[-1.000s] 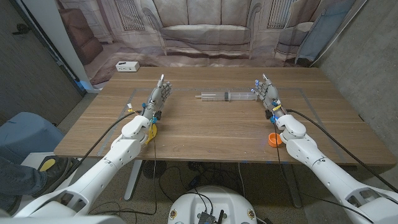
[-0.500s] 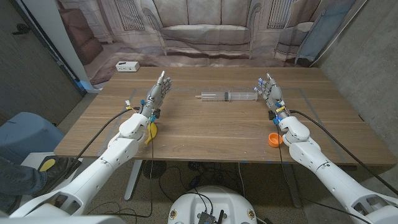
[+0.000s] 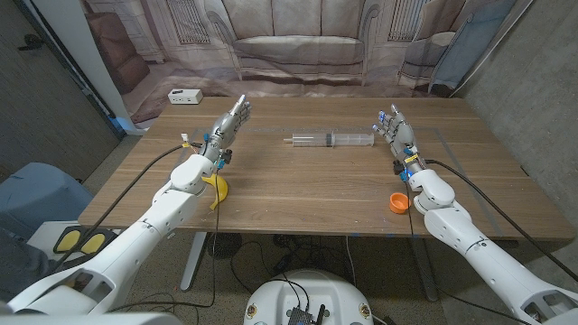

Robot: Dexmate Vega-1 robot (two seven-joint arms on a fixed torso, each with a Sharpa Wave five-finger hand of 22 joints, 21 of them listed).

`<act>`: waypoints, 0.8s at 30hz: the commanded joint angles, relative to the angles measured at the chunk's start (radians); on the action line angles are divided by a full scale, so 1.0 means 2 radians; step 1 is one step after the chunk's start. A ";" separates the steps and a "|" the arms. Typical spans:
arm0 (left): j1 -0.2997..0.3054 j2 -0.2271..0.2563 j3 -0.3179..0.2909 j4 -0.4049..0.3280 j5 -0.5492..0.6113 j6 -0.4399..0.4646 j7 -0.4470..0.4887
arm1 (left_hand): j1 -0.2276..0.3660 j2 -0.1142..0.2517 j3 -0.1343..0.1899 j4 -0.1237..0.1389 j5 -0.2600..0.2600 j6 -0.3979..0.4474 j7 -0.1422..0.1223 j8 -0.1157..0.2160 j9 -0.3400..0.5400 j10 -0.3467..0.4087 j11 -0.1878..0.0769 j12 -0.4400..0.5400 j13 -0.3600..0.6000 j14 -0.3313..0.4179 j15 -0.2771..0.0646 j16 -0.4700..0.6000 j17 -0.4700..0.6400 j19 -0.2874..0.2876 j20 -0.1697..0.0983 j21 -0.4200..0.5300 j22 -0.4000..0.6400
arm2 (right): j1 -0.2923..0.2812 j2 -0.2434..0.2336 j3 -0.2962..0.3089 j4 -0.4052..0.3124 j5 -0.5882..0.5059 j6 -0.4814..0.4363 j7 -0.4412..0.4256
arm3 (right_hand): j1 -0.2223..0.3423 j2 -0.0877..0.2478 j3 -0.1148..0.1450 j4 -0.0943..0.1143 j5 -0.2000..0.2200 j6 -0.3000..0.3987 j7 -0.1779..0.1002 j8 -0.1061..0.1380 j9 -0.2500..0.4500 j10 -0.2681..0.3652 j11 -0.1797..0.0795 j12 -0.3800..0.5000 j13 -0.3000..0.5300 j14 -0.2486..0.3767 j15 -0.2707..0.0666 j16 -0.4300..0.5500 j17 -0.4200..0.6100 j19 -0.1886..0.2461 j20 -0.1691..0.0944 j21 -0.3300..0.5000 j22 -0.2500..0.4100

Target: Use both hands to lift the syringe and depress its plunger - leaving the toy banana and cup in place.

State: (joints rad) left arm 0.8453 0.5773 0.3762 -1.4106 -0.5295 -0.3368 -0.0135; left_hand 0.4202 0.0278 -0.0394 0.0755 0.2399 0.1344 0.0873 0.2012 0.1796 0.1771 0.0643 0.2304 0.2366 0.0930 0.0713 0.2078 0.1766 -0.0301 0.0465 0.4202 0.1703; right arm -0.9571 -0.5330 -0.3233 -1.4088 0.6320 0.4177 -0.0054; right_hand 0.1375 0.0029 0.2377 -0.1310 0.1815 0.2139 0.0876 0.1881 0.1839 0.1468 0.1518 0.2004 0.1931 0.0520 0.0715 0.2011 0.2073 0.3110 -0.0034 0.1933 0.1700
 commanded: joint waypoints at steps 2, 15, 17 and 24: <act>-0.026 0.007 0.012 0.007 0.039 0.007 0.014 | 0.011 0.002 0.002 -0.005 -0.003 0.008 0.000 0.004 0.001 0.008 0.001 0.004 -0.002 0.009 0.000 0.004 0.001 0.007 0.001 -0.001 0.002 | -0.016 -0.008 0.011 -0.024 -0.004 0.000 -0.019 | 0.004 0.000 0.000 0.001 0.003 -0.002 -0.001 -0.001 0.003 0.000 -0.002 0.001 0.002 0.000 0.002 0.003 0.003 0.004 -0.001 0.002 0.001; -0.020 0.011 0.019 -0.026 0.091 0.028 0.070 | 0.023 0.006 0.007 -0.012 -0.007 0.019 -0.001 0.005 0.001 0.011 0.001 0.004 -0.005 0.015 0.000 0.003 0.001 0.012 0.003 -0.005 0.002 | -0.016 -0.006 0.023 0.000 0.033 0.007 0.016 | 0.004 0.003 0.000 0.002 0.003 0.020 -0.001 0.008 0.003 -0.001 0.001 0.001 0.002 -0.004 0.002 0.002 0.003 -0.003 -0.001 -0.001 0.001; -0.020 0.013 0.019 -0.023 0.094 0.023 0.070 | 0.024 0.007 0.008 -0.013 -0.008 0.020 -0.002 0.006 0.001 0.012 0.002 0.004 -0.006 0.017 -0.001 0.003 0.001 0.014 0.004 -0.006 0.002 | -0.013 -0.007 0.022 0.007 0.036 0.006 0.027 | 0.005 0.003 0.000 0.001 0.003 0.018 -0.002 0.007 0.003 -0.001 0.002 0.001 0.002 -0.004 0.002 0.002 0.003 -0.003 -0.001 -0.001 0.001; -0.031 0.008 0.017 0.007 0.092 -0.016 0.052 | 0.031 0.008 0.010 -0.018 -0.011 0.026 0.001 0.005 0.001 0.019 0.004 0.005 -0.008 0.027 -0.002 0.004 0.001 0.030 0.007 -0.004 0.002 | -0.014 -0.026 0.021 -0.015 0.006 0.002 0.009 | 0.006 0.003 0.000 0.001 0.003 0.011 -0.002 0.004 0.003 0.001 0.001 0.002 0.002 -0.004 0.001 0.002 0.003 -0.003 -0.001 -0.001 0.002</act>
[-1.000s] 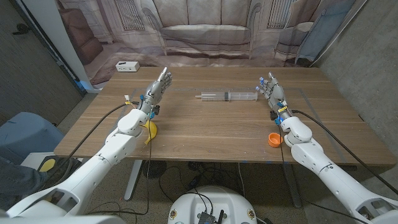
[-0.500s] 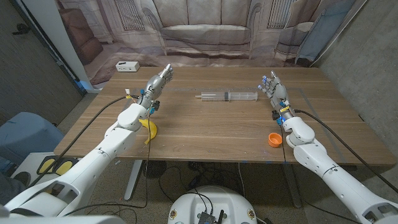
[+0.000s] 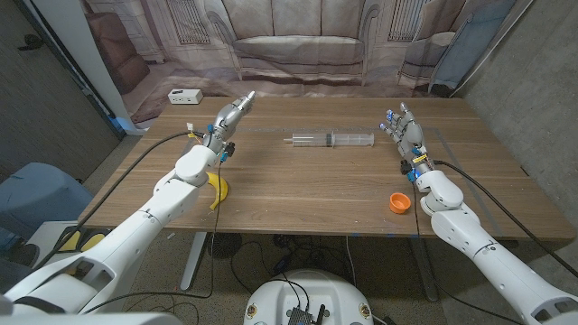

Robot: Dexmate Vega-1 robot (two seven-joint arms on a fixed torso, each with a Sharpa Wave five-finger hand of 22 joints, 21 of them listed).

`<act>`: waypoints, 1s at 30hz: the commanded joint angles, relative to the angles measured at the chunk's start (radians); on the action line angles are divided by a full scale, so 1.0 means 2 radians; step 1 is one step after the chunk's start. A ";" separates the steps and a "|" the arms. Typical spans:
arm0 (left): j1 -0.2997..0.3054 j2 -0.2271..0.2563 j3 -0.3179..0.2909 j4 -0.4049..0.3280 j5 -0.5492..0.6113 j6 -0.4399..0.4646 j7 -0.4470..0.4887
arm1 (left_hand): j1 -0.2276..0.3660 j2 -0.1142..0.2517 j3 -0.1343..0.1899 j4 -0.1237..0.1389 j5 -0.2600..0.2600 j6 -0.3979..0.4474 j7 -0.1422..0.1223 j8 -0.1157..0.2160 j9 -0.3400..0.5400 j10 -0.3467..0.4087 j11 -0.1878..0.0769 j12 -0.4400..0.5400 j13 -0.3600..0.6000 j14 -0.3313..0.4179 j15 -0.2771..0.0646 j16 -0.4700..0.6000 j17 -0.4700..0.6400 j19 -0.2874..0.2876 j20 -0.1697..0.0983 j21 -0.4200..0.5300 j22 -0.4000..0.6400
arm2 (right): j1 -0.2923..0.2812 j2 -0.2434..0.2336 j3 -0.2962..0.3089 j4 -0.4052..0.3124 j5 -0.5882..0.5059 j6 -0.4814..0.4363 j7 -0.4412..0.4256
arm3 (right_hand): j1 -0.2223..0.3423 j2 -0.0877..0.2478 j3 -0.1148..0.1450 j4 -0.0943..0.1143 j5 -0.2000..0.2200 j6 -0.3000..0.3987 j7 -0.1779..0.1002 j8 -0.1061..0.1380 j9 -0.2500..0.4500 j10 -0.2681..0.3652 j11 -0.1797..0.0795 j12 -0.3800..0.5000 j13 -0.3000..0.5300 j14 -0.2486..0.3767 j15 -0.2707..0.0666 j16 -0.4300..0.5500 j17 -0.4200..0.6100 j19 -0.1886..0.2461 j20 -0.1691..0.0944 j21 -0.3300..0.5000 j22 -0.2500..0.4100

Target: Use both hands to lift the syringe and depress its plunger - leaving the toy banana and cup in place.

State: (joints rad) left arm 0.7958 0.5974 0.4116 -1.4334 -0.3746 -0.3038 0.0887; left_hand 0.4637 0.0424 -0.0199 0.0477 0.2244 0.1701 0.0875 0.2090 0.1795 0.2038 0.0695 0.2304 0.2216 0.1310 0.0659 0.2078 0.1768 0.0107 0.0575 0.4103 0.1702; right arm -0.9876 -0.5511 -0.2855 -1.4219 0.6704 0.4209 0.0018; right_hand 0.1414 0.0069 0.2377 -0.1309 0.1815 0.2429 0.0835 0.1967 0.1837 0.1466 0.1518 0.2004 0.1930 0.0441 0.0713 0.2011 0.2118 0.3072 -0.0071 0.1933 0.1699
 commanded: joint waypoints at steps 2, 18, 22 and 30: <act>-0.010 -0.004 -0.001 0.024 0.018 -0.040 0.002 | 0.013 0.000 0.001 -0.006 -0.005 0.012 0.002 0.001 0.001 0.013 0.004 0.007 -0.002 0.015 -0.002 0.005 0.001 0.016 0.002 0.000 0.002 | 0.001 -0.019 0.003 -0.014 -0.016 0.001 0.003 | 0.004 0.001 0.000 0.001 0.003 -0.004 0.000 -0.001 0.003 0.001 0.001 0.001 0.002 0.000 0.001 0.002 0.001 -0.001 0.000 0.000 0.002; -0.048 0.010 0.020 0.044 0.086 -0.033 0.006 | 0.024 0.002 0.004 -0.014 -0.009 0.021 0.004 0.001 0.002 0.022 0.003 0.009 -0.004 0.029 -0.003 0.005 0.001 0.031 0.001 -0.002 0.002 | -0.005 -0.015 0.003 -0.024 -0.032 0.015 -0.011 | 0.004 0.001 -0.001 0.001 0.003 -0.004 0.002 -0.001 0.002 0.002 0.001 0.002 0.002 0.002 0.001 0.003 0.001 0.001 0.001 0.000 0.002; -0.066 0.013 0.033 0.048 0.107 -0.025 -0.004 | 0.026 0.002 0.005 -0.015 -0.009 0.023 0.004 0.001 0.002 0.024 0.004 0.009 -0.004 0.030 -0.003 0.005 0.001 0.032 0.001 -0.003 0.002 | -0.013 -0.018 0.007 -0.032 -0.033 0.014 -0.018 | 0.004 0.001 -0.001 0.001 0.003 -0.004 0.002 -0.001 0.002 0.002 0.001 0.002 0.002 0.002 0.001 0.003 0.001 0.001 0.001 0.000 0.002; -0.089 0.014 0.052 0.044 0.143 -0.012 -0.006 | 0.033 0.003 0.008 -0.020 -0.010 0.027 0.005 0.001 0.002 0.028 0.002 0.009 -0.005 0.034 -0.003 0.004 0.001 0.033 0.001 -0.005 0.002 | -0.027 -0.019 0.014 -0.040 -0.030 0.019 -0.023 | 0.004 0.001 -0.002 0.001 0.003 -0.004 0.003 -0.001 0.002 0.003 0.002 0.002 0.002 0.002 0.002 0.003 0.001 0.000 0.001 0.000 0.002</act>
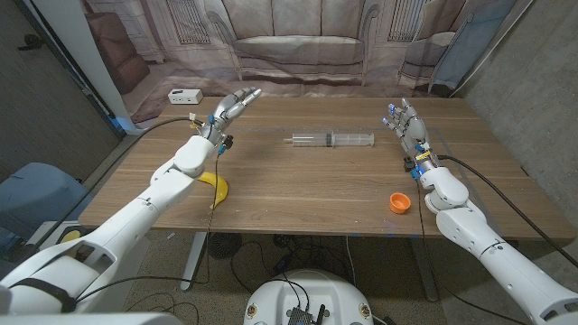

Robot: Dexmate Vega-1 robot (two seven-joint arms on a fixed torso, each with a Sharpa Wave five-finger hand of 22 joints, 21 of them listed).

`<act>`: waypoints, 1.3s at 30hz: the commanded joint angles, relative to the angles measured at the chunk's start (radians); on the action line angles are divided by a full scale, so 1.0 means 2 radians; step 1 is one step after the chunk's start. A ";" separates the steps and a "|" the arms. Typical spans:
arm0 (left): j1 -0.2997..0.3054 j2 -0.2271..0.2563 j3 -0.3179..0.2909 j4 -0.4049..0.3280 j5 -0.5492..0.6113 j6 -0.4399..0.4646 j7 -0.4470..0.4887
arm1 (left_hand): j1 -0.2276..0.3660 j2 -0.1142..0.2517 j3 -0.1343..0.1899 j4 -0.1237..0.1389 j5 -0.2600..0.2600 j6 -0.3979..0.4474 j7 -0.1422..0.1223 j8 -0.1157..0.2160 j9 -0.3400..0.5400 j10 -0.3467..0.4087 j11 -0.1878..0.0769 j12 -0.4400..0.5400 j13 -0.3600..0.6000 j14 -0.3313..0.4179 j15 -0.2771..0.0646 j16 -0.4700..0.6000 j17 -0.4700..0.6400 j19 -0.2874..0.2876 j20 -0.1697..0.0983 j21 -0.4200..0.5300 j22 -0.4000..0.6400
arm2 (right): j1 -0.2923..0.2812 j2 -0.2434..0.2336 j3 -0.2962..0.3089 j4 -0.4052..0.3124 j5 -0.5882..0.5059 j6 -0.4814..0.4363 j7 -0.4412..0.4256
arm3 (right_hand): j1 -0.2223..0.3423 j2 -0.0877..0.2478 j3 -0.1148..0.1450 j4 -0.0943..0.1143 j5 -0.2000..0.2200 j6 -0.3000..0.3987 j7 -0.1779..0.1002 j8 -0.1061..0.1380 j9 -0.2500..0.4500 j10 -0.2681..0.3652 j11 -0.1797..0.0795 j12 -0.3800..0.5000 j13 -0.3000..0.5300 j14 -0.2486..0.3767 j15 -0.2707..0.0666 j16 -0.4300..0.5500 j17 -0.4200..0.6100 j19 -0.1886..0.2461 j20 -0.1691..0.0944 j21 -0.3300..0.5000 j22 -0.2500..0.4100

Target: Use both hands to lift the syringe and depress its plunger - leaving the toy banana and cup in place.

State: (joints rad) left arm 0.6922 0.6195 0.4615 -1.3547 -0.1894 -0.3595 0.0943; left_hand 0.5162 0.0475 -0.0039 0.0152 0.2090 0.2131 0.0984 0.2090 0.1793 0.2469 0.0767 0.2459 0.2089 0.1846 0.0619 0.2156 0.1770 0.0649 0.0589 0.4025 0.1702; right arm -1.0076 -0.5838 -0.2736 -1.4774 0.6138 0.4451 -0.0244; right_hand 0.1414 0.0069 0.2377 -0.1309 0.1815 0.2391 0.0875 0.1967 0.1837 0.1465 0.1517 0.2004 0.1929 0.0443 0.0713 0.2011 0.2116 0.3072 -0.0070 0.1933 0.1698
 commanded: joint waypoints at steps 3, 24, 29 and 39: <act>-0.047 -0.001 0.034 0.012 0.055 0.013 -0.017 | 0.009 0.001 0.000 -0.005 -0.003 0.006 0.000 0.001 0.002 0.008 -0.002 0.002 0.001 0.009 -0.001 0.000 0.001 0.007 0.000 -0.002 0.002 | -0.020 -0.004 0.009 -0.016 0.000 0.006 -0.012 | 0.004 0.000 -0.002 0.001 0.003 -0.002 0.001 -0.001 0.002 0.003 0.002 0.002 0.002 0.002 0.002 0.003 0.001 0.000 0.002 0.000 0.002; -0.072 0.002 0.071 -0.022 0.149 0.060 0.004 | 0.022 0.005 0.006 -0.013 -0.005 0.011 -0.002 0.000 0.002 0.013 -0.005 0.001 0.000 0.014 -0.002 -0.002 0.001 0.009 0.000 -0.008 0.002 | -0.030 -0.003 0.017 -0.015 0.007 0.014 -0.008 | 0.005 -0.001 -0.003 0.000 0.002 -0.002 0.002 -0.001 0.002 0.002 0.002 0.002 0.002 0.000 0.002 0.002 0.001 -0.001 0.003 0.000 0.002; -0.078 0.000 0.080 -0.021 0.168 0.060 0.008 | 0.025 0.005 0.008 -0.015 -0.005 0.012 -0.002 -0.001 0.002 0.014 -0.006 0.001 0.000 0.016 -0.003 -0.002 0.001 0.011 -0.001 -0.009 0.002 | -0.032 -0.003 0.019 -0.016 0.010 0.015 -0.007 | 0.005 -0.001 -0.003 0.000 0.003 -0.002 0.002 -0.001 0.002 0.002 0.002 0.002 0.002 0.000 0.002 0.002 0.001 -0.001 0.003 0.000 0.002; -0.081 0.005 0.091 -0.042 0.219 0.083 0.028 | 0.033 0.008 0.012 -0.021 -0.006 0.018 -0.003 0.000 0.003 0.019 -0.010 0.002 0.000 0.023 -0.006 -0.002 0.001 0.015 -0.003 -0.012 0.002 | -0.036 -0.003 0.020 -0.020 0.009 0.014 -0.010 | 0.005 -0.001 -0.004 0.000 0.003 -0.002 0.002 -0.001 0.002 0.002 0.002 0.002 0.002 0.000 0.003 0.002 0.001 -0.001 0.003 0.000 0.002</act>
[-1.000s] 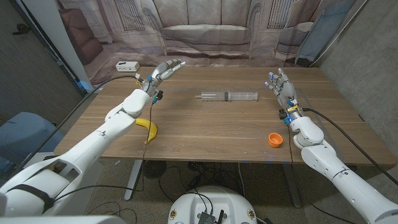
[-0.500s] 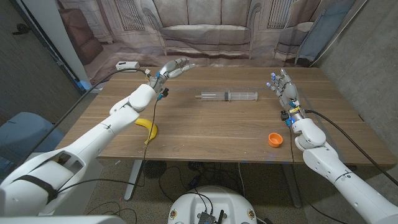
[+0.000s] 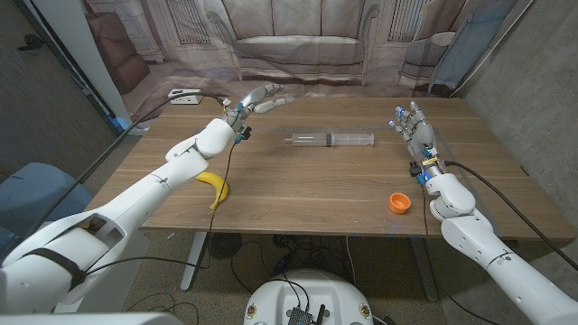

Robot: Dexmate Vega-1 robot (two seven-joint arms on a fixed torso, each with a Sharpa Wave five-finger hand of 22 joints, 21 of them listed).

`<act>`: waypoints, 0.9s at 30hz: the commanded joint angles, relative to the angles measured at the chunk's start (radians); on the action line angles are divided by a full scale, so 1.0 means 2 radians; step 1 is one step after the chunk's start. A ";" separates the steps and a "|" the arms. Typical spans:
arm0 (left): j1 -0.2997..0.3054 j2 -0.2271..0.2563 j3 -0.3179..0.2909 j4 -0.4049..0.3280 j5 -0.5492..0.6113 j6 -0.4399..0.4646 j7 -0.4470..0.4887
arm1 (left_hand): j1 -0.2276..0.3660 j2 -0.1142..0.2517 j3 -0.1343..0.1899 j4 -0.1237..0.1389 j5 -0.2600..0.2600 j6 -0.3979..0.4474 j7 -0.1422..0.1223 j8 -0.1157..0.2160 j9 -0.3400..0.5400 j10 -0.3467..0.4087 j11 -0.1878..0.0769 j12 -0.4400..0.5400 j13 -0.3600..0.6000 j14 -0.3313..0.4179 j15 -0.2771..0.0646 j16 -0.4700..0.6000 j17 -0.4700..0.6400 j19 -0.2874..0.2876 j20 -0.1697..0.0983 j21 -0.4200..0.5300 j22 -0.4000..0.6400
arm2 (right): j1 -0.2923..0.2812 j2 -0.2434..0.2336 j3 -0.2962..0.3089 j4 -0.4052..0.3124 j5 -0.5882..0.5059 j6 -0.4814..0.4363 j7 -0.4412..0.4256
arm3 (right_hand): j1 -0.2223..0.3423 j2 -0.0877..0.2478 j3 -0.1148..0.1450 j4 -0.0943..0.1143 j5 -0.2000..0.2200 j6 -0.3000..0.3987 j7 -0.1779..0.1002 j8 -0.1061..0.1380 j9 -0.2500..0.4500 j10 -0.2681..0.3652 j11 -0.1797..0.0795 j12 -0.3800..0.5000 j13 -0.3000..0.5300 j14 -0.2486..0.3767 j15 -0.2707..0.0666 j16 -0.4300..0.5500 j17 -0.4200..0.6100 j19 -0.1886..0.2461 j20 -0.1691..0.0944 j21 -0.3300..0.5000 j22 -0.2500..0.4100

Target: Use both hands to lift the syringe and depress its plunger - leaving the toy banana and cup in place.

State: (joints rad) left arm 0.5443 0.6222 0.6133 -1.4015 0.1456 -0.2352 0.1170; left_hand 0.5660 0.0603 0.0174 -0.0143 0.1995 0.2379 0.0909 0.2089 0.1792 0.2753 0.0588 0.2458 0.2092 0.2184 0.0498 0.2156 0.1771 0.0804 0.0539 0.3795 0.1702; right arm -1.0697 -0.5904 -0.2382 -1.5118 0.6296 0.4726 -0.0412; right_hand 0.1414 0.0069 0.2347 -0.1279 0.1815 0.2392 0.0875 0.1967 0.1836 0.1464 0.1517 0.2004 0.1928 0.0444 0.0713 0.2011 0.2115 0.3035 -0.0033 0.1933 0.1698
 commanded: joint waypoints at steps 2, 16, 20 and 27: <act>-0.007 0.005 0.017 -0.022 0.060 0.026 0.020 | 0.012 0.002 0.003 -0.008 -0.002 0.006 -0.001 0.000 0.003 0.006 -0.004 0.002 -0.001 0.007 -0.001 -0.002 0.001 0.007 0.000 -0.002 0.003 | -0.006 -0.001 0.003 -0.003 -0.001 0.001 -0.003 | 0.005 -0.001 -0.002 -0.001 0.003 -0.002 0.002 -0.001 0.002 0.002 0.002 0.002 0.002 0.000 0.003 0.002 0.001 0.000 0.001 0.000 0.002; -0.017 0.010 0.029 -0.045 0.099 0.064 0.010 | 0.073 0.001 0.024 -0.049 -0.001 0.001 -0.011 -0.002 0.004 0.007 -0.020 -0.002 -0.001 0.018 -0.013 -0.006 0.000 0.020 -0.002 -0.013 0.002 | -0.014 0.004 0.005 -0.008 -0.002 0.006 -0.011 | 0.006 0.000 -0.003 -0.001 0.003 -0.002 0.002 -0.001 0.002 0.001 0.002 0.001 0.002 -0.001 0.003 0.002 0.002 -0.001 0.000 0.000 0.002; -0.021 0.010 0.031 -0.056 0.099 0.092 -0.010 | 0.077 -0.002 0.026 -0.053 -0.001 0.015 -0.015 0.002 0.004 0.016 -0.022 0.001 -0.001 0.021 -0.013 -0.006 0.000 0.023 -0.002 -0.015 0.003 | -0.014 0.004 0.005 -0.008 -0.002 0.007 -0.010 | 0.006 0.000 -0.003 -0.001 0.003 -0.002 0.002 -0.001 0.002 0.001 0.002 0.001 0.002 -0.001 0.004 0.002 0.002 -0.001 0.001 0.000 0.002; -0.040 0.008 0.043 -0.052 0.098 0.105 -0.044 | 0.069 0.000 0.024 -0.049 -0.003 0.043 -0.013 0.010 0.005 0.028 -0.018 0.004 0.000 0.028 -0.011 -0.006 0.001 0.030 -0.002 -0.018 0.003 | -0.018 0.004 0.006 -0.011 -0.004 0.007 -0.014 | 0.006 0.000 -0.003 -0.001 0.003 -0.003 0.001 -0.002 0.002 0.001 0.002 0.001 0.002 -0.001 0.004 0.002 0.002 -0.001 0.001 0.000 0.002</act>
State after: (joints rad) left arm 0.5036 0.6383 0.6729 -1.4903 0.3224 -0.0903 0.1061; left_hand 0.7109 0.0580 0.0667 -0.1108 0.1958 0.3099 0.0653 0.2208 0.1854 0.3161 0.0182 0.2458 0.2072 0.2628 0.0303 0.2032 0.1771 0.1290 0.0517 0.3437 0.1749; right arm -1.0955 -0.5837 -0.2291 -1.5254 0.6253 0.4849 -0.0583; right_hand 0.1414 0.0069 0.2305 -0.1321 0.1815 0.2373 0.0894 0.1967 0.1836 0.1464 0.1517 0.2003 0.1928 0.0444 0.0713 0.2011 0.2115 0.3036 -0.0033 0.1933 0.1698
